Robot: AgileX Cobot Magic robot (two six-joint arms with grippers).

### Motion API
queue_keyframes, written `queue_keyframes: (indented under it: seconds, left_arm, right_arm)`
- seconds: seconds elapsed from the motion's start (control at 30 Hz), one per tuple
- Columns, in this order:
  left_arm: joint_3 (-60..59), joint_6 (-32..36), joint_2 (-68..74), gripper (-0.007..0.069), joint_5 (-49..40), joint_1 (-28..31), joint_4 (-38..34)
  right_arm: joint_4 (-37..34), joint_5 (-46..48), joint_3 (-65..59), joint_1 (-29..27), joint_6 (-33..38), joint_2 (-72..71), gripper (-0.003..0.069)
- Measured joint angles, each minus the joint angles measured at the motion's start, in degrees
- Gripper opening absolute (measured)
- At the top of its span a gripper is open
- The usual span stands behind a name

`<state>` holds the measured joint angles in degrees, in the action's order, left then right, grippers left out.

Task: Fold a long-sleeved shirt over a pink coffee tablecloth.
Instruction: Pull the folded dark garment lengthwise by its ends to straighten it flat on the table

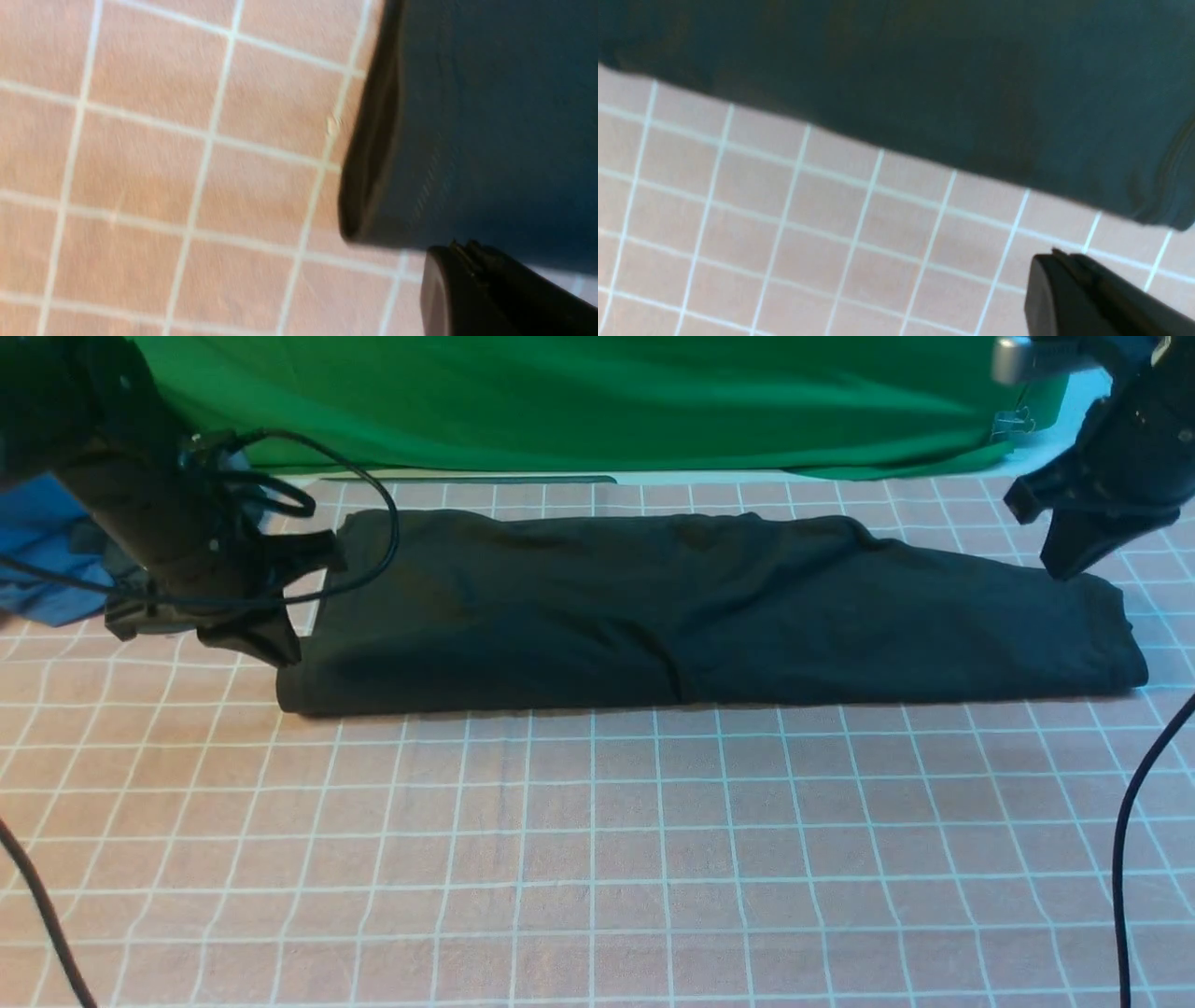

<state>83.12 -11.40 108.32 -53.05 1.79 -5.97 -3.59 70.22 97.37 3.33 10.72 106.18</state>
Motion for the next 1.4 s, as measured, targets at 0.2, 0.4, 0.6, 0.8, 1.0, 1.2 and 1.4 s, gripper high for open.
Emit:
queue_keyframes:
  seconds: [0.2, 0.4, 0.6, 0.8, 1.0, 1.2, 1.4]
  left_arm:
    - [-0.7, 0.0, 2.9, 0.0291, 4.9, 0.0, 0.7]
    - [-0.7, 0.6, 6.1, 0.0596, 6.2, 0.0, 0.6]
    - [-0.7, 5.1, 7.5, 0.062, 6.7, 0.1, -2.4]
    - [-0.7, 7.9, 7.7, 0.0314, 7.0, 0.1, -5.2]
    - [-0.7, 10.5, 7.6, 0.0064, 5.7, 0.1, -4.2]
    - [-0.7, 7.5, 3.7, 0.0064, 1.6, 0.0, 2.3]
    - [-0.7, 7.2, 0.6, 0.0064, 0.9, 0.0, 4.4]
  right_arm:
    - [-2.7, -0.2, -0.2, 0.0, 1.6, -0.6, 0.0036]
    - [-3.6, -0.2, -0.2, 0.0, 2.9, -0.9, 0.0036]
    - [-3.0, -0.9, -0.2, 0.0, 3.5, -0.9, 0.0036]
    - [1.4, -1.0, -0.2, 0.0, 3.4, -0.9, 0.0037]
    - [4.0, -0.7, -0.2, -0.8, 2.5, -0.9, 0.0043]
    - [2.0, -0.6, -0.2, -6.7, -2.9, -0.9, 0.0054]
    - [-1.3, -0.4, -0.2, -11.6, -3.1, 0.2, 0.0231]
